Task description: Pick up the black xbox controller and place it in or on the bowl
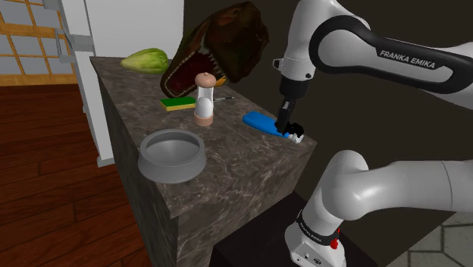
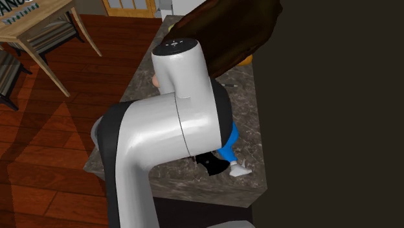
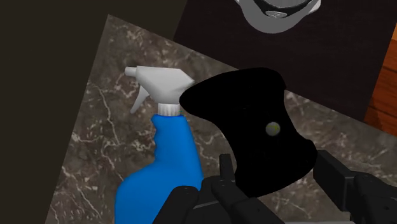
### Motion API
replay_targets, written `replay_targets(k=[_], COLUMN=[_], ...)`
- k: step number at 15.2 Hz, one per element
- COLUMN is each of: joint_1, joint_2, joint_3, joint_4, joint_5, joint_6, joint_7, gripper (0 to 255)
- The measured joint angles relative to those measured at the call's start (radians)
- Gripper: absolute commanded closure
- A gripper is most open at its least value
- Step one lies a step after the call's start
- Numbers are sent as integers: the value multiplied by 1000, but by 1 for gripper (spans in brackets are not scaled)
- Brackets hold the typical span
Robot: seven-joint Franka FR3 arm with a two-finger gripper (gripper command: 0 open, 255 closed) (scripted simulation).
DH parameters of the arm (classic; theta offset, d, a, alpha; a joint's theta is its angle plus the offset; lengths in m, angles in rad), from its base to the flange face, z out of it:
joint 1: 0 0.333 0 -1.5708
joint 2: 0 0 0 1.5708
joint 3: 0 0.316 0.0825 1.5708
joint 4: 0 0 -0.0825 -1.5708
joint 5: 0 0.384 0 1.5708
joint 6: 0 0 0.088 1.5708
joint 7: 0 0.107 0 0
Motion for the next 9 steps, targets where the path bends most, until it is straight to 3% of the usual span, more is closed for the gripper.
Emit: replay_targets(k=[9], joint_1=[-3], joint_2=[50], joint_3=[2], joint_4=[150], joint_5=[-1], joint_6=[-99], joint_7=[-13], gripper=[255])
